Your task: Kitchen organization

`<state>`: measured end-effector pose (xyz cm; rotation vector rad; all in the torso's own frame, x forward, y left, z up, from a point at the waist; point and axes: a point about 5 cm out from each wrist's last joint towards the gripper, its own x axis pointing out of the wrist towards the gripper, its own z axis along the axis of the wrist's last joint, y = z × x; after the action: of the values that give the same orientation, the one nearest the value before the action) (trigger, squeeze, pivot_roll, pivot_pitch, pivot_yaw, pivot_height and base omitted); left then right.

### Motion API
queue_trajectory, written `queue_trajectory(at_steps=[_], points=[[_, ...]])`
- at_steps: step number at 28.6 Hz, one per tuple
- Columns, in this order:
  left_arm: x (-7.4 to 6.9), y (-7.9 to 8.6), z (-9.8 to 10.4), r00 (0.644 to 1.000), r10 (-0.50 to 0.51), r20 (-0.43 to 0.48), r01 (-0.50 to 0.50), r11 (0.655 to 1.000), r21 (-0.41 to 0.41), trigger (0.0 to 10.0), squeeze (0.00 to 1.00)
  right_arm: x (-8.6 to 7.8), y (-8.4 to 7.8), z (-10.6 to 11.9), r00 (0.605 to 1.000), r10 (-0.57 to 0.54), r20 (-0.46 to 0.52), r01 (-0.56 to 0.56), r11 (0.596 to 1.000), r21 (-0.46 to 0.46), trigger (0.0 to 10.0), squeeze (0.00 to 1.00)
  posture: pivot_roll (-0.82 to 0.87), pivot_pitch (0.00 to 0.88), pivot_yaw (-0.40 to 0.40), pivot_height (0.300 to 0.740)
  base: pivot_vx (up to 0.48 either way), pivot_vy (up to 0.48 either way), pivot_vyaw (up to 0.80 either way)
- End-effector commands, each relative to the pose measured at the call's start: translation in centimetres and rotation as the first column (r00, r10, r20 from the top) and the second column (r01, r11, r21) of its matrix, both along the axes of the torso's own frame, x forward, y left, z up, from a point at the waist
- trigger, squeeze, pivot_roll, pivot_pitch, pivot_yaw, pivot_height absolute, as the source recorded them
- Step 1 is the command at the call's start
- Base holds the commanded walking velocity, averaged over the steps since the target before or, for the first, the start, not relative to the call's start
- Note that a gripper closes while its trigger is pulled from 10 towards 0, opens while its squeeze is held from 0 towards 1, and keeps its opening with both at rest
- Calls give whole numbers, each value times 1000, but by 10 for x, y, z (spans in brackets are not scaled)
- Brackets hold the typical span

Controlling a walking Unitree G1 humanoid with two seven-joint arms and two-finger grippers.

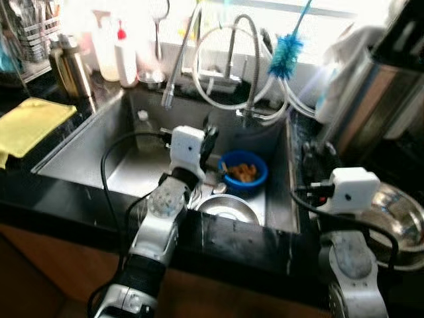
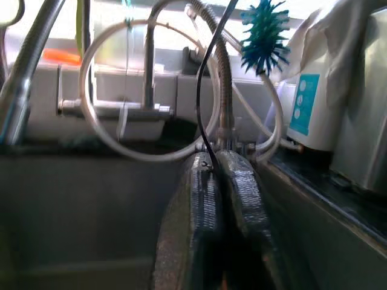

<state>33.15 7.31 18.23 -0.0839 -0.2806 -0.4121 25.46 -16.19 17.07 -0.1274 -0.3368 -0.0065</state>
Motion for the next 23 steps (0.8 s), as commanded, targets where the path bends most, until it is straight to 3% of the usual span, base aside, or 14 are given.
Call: queue_trajectory(at_steps=[1, 7, 9, 13, 19, 20, 23], points=[[1, 0, -9, 998, -18, -63, 17, 1000, -8, 10000, 0, 0, 1, 3, 1000, 4, 5, -4, 1000, 6, 10000, 0, 77, 26, -73, 740, 0, 0, 0], [4, -12, -28, 978, -75, -197, 89, 994, 61, 10000, 0, 0, 3, 2, 1000, 5, 5, -5, 1000, 7, 10000, 0, 75, 26, -70, 740, 0, 0, 0], [5, -14, -30, 976, -77, -205, 92, 994, 64, 10000, 0, 0, 3, 2, 1000, 4, 5, -4, 1000, 8, 10000, 0, 78, 25, -71, 740, 0, 0, 0], [11, -23, -33, 969, -61, -240, 62, 998, -6, 10000, 0, 0, 2, 2, 1000, 2, 5, -2, 1000, 6, 10000, 0, 68, 22, -69, 740, 0, 0, 0], [16, -31, -32, 970, -33, -242, 30, 999, -18, 10000, 0, -1, 1, 1, 1000, -3, 4, 3, 1000, 4, 10000, 0, 68, 22, -71, 740, 0, 0, 0], [16, -32, -32, 970, -29, -241, 26, 1000, -16, 10000, 1000, -1, 1, 1, 1000, -2, 3, 2, 1000, 4, 10000, 0, 68, 22, -71, 740, 0, 0, 0], [19, -35, -28, 971, -29, -237, 22, 999, -31, 10000, 1000, -1, 2, 1, 1000, -2, 3, 2, 1000, 4, 10000, 0, 67, 21, -69, 740, 0, 0, 0]])
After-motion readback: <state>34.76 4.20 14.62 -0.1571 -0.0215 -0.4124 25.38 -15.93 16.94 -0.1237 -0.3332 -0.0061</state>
